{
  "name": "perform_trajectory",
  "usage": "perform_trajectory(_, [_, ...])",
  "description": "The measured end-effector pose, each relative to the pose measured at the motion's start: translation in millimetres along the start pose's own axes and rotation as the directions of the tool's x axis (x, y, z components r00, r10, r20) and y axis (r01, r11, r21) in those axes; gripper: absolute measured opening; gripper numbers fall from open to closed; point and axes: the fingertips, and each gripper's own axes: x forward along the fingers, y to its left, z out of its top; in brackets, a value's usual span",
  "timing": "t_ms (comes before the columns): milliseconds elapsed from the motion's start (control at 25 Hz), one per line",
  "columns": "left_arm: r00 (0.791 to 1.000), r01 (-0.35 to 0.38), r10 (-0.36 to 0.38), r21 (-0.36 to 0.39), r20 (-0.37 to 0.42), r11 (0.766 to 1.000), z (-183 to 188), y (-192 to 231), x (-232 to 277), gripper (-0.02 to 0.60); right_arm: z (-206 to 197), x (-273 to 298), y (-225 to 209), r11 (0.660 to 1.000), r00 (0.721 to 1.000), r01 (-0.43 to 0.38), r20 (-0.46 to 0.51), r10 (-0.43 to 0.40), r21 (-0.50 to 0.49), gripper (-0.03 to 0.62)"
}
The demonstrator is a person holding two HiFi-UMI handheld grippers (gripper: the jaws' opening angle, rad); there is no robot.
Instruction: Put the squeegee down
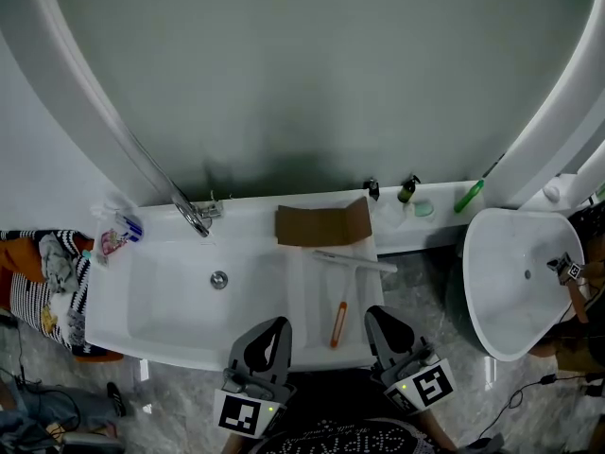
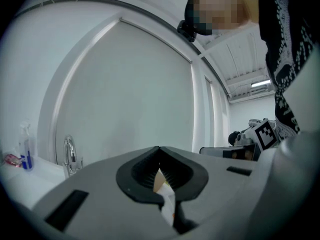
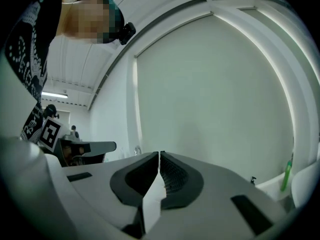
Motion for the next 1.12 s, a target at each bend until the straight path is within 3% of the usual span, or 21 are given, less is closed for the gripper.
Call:
perform_trajectory(480, [0.997,0.050,-0.052,-0.040,-0.050,0.998,-44,-7,-20,0.005,-37,12,47,0.999,0.998,-0.037,-0.045,0.038,0.024,0.028])
perform_trajectory(1120, [0.995,0.084,-0.088,-0.063,-0.056,0.994,-50,-3,-23,0.005,-56,14,52,0.999,0.995,0.003,-0.096,0.001,0.037,0.026])
